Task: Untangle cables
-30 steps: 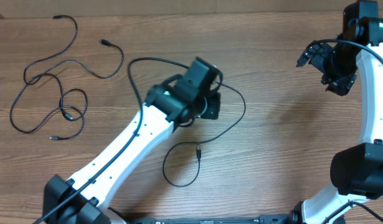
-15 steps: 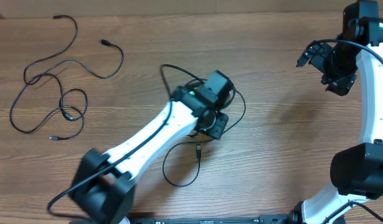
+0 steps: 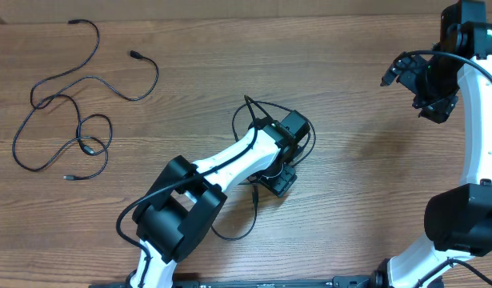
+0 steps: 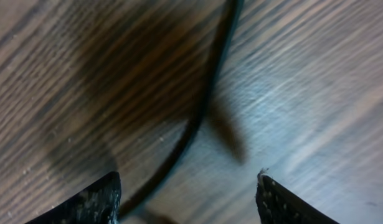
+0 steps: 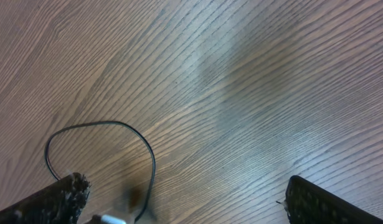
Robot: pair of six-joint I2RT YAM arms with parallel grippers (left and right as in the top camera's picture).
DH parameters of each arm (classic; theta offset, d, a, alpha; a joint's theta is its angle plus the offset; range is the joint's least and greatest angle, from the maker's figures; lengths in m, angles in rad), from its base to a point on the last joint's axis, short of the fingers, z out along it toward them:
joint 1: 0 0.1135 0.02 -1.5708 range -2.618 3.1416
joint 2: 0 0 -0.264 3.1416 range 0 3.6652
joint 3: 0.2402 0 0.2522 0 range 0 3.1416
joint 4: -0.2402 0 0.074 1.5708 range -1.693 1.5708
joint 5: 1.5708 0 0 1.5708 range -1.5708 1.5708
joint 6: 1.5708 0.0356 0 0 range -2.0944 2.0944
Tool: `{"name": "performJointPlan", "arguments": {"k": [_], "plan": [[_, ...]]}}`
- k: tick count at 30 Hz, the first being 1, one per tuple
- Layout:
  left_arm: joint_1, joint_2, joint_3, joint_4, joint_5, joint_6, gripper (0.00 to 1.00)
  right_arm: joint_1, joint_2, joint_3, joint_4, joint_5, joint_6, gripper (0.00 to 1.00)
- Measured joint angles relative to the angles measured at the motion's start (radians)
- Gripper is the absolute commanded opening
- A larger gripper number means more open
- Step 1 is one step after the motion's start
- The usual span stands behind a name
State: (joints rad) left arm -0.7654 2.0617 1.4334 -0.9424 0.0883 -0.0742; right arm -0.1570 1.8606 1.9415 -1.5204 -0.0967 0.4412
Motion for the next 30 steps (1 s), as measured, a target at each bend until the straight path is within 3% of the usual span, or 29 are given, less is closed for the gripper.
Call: {"name": "performJointPlan", "arguments": {"k": [8,19,23,25,27,30], "plan": [[0.000,0.005,0.000,0.004,-0.042,0.101,0.56,0.000,0.000,0.000,-0.001,0.000,0.000,1.00],[-0.018,0.018,0.004,0.006,-0.064,0.148,0.57,0.000,0.000,0.000,-0.001,0.000,0.000,1.00],[-0.036,0.036,0.022,0.000,-0.092,0.155,0.43,0.000,0.000,0.000,-0.001,0.000,0.000,1.00],[-0.042,0.049,0.037,-0.001,-0.108,0.156,0.28,0.000,0.000,0.000,-0.001,0.000,0.000,1.00],[-0.046,0.057,0.047,0.000,-0.111,0.160,0.04,0.000,0.000,0.000,-0.001,0.000,0.000,1.00],[-0.047,0.066,0.061,0.008,-0.108,0.153,0.04,0.000,0.000,0.000,0.000,0.000,0.000,1.00]]}}
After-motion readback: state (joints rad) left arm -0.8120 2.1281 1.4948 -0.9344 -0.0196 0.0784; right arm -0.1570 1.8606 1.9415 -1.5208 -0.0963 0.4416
